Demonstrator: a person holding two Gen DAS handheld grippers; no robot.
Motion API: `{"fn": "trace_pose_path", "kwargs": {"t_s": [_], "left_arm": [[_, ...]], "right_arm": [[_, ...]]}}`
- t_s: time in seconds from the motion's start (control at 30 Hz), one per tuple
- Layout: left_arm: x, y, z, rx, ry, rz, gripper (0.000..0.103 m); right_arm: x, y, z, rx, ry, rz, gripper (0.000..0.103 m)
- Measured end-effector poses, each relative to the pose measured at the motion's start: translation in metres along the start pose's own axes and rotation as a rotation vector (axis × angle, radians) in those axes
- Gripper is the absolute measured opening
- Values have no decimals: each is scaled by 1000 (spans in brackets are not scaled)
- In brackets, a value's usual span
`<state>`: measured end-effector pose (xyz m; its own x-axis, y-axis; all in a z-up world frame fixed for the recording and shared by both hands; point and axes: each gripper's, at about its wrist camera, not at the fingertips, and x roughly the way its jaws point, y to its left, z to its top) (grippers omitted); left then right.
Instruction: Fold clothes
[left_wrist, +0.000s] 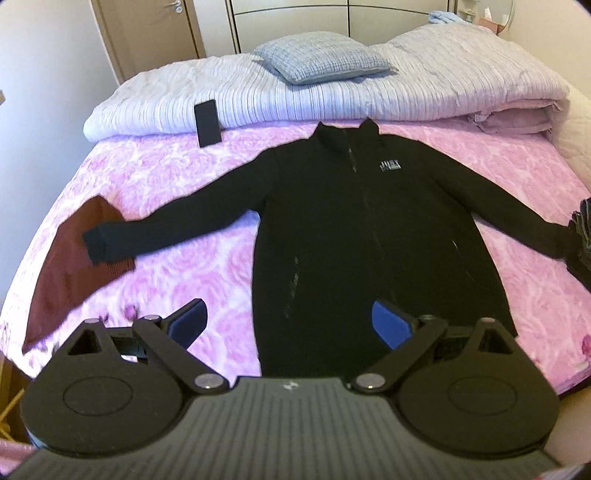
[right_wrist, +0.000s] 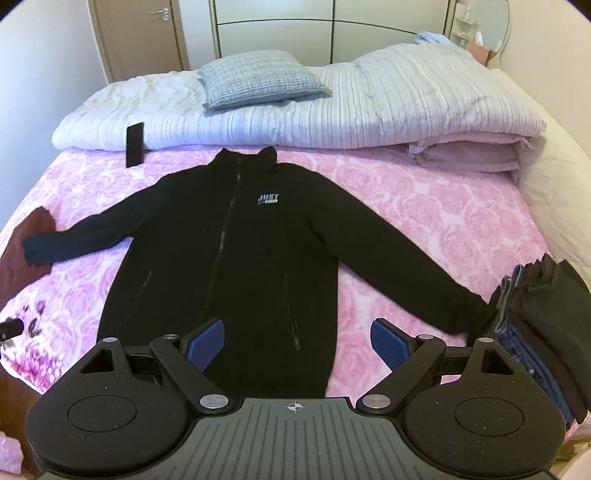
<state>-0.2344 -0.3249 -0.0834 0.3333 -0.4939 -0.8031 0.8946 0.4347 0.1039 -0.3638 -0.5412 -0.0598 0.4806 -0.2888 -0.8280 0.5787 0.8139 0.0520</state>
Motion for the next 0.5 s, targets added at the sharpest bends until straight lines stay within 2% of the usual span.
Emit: {"fn": "trace_pose_path", "kwargs": {"t_s": [0.2,0.5], "left_arm": [[-18,-30,-24,-3,16,27,94],[-30,-52,-36,5,27,44,94]], "right_arm": [[-11,-19,-24,-19,14,32,90],[-18,-31,-39,-26,12,54,90]]}}
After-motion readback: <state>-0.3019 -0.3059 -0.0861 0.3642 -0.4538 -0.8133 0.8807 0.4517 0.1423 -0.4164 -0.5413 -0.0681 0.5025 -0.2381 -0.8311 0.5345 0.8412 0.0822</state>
